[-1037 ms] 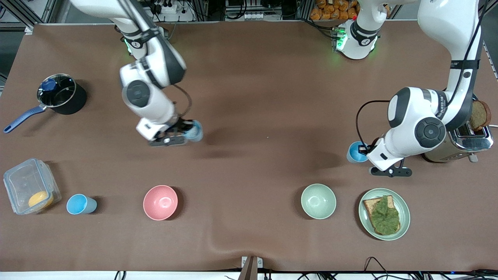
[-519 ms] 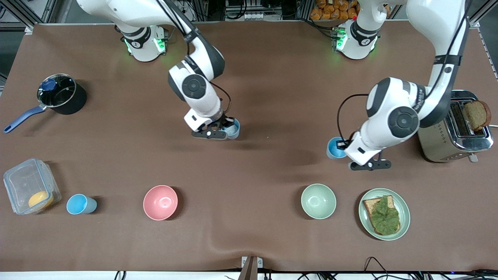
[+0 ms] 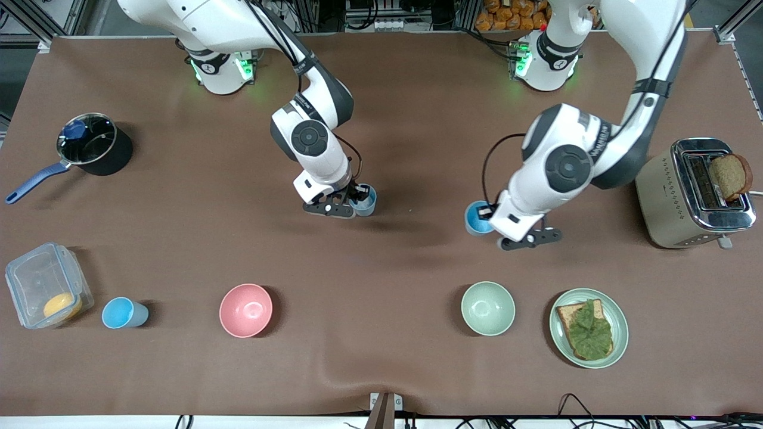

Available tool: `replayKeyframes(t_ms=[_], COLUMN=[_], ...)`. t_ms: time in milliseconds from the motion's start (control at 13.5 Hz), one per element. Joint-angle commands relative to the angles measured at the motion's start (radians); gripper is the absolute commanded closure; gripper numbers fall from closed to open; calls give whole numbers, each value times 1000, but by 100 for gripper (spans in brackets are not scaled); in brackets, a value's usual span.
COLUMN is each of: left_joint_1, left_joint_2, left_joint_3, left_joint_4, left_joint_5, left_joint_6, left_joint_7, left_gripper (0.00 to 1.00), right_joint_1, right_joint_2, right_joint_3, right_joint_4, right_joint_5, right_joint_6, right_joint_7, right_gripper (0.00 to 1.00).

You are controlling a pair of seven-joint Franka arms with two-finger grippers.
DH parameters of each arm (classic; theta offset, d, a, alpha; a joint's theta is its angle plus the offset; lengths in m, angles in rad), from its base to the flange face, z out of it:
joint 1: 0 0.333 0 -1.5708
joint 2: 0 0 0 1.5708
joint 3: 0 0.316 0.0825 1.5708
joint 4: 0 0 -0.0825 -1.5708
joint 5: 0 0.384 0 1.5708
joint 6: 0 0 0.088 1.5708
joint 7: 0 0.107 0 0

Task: Stack blue cups with both arms
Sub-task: 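Set the right cup down and withdraw while the left gripper lowers its cup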

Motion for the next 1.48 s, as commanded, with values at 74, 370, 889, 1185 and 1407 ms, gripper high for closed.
replayKeyframes(t_ms=[74,370,889,1185,1407], left_joint_1=[-73,-157,-317,-401,-426], left_joint_2=[14,36,105,172,217], left_joint_3=[0,1,6,16,15], left_joint_4=[38,95,201,253,256], left_joint_5=[-32,-50,-37,-1,29], left_joint_6=[-21,-21,-7,37,94], left_joint_7=[-123,-266,-453,-543,-613], left_gripper=[100,100,100,100,100], right_joint_1=[-48,-175,-519,-613,-598], right_joint_2=[-31,-158,-373,-456,-459], right_joint_3=[1,1,1,-11,-103], right_joint_4=[122,148,142,148,202], right_joint_5=[19,19,19,16,10], right_joint_6=[-211,-348,-589,-666,-729], right_joint_7=[7,-32,-616,-716,-800], right_gripper=[0,0,0,0,0])
